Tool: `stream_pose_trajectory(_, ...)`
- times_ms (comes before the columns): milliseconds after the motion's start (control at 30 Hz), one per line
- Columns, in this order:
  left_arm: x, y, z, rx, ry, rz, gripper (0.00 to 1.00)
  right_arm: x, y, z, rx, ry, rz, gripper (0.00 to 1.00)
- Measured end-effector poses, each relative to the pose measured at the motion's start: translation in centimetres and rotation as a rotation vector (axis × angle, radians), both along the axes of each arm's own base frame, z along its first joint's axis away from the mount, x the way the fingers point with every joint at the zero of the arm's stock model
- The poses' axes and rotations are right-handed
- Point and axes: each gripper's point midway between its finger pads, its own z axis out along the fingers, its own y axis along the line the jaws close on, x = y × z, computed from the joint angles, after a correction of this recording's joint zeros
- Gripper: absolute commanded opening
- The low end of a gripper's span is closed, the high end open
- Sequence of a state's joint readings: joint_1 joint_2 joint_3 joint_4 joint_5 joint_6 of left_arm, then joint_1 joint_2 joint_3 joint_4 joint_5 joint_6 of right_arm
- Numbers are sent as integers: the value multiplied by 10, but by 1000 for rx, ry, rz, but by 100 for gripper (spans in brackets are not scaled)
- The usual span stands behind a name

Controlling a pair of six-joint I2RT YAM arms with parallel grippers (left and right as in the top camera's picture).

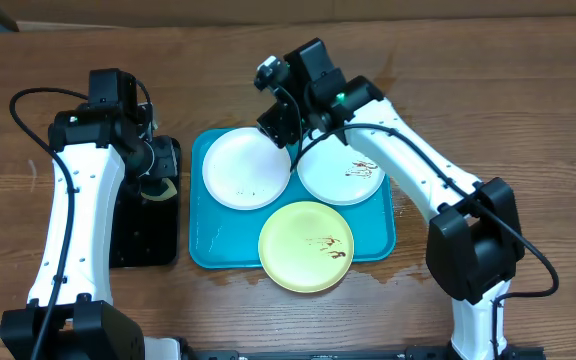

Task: Clean dirty plates on tray and stack at the side
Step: 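Grasp the right white plate's rim with the right gripper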

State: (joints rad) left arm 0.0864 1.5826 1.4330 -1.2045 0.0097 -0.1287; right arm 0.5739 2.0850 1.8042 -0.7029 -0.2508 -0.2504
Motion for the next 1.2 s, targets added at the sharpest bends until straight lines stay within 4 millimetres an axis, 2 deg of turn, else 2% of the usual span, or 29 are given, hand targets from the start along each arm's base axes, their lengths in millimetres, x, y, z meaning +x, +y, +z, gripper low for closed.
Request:
stream_pose_trajectory(33, 0, 0, 0, 0, 0, 0, 4, -2, 4, -2, -1, -8, 11, 43)
stream_pose_trajectory(67, 0, 0, 0, 0, 0, 0, 4, -3, 6, -3, -2, -13, 18, 41)
stream_pose_trajectory(200, 0, 0, 0, 0, 0, 0, 4, -2, 18, -9, -19, -56, 22, 41)
stream_pose_trajectory(300, 0, 0, 0, 0, 0, 0, 4, 1, 26, -20, -41, -78, 19, 41)
stream_pose_trajectory(433, 0, 0, 0, 0, 0, 0, 4, 2, 29, -48, -81, -61, 16, 41)
stream_pose_trajectory(533, 0, 0, 0, 0, 0, 0, 4, 4, 27, -78, -118, -31, 10, 40)
stream_pose_trajectory(600, 0, 0, 0, 0, 0, 0, 4, 5, 27, -91, -131, -21, 8, 37)
stream_pose_trajectory(633, 0, 0, 0, 0, 0, 0, 4, 6, 27, -95, -136, -21, 6, 34)
stream_pose_trajectory(667, 0, 0, 0, 0, 0, 0, 4, 8, 26, -99, -142, -24, 1, 19)
stream_pose_trajectory(700, 0, 0, 0, 0, 0, 0, 4, 9, 25, -103, -151, -27, -2, 10)
stream_pose_trajectory(733, 0, 0, 0, 0, 0, 0, 4, 10, 24, -105, -156, -26, -5, 4)
stream_pose_trajectory(767, 0, 0, 0, 0, 0, 0, 4, 10, 24, -107, -157, -21, -11, 4)
stream_pose_trajectory(967, 7, 2, 0, 11, -26, -10, 4, 11, 22, -108, -160, -14, -34, 4)
stream_pose_trajectory(1000, 7, 2, -1, 14, -30, -17, 4, 11, 22, -109, -159, -11, -39, 7)
stream_pose_trajectory(1033, 9, 2, -3, 17, -34, -25, 4, 11, 22, -109, -152, -3, -55, 22)
stream_pose_trajectory(1067, 9, 2, -7, 18, -34, -30, 4, 11, 22, -108, -150, -1, -61, 31)
stream_pose_trajectory(1200, 4, 2, -25, 18, -7, -44, 4, 15, 24, -106, -129, -6, -83, 35)
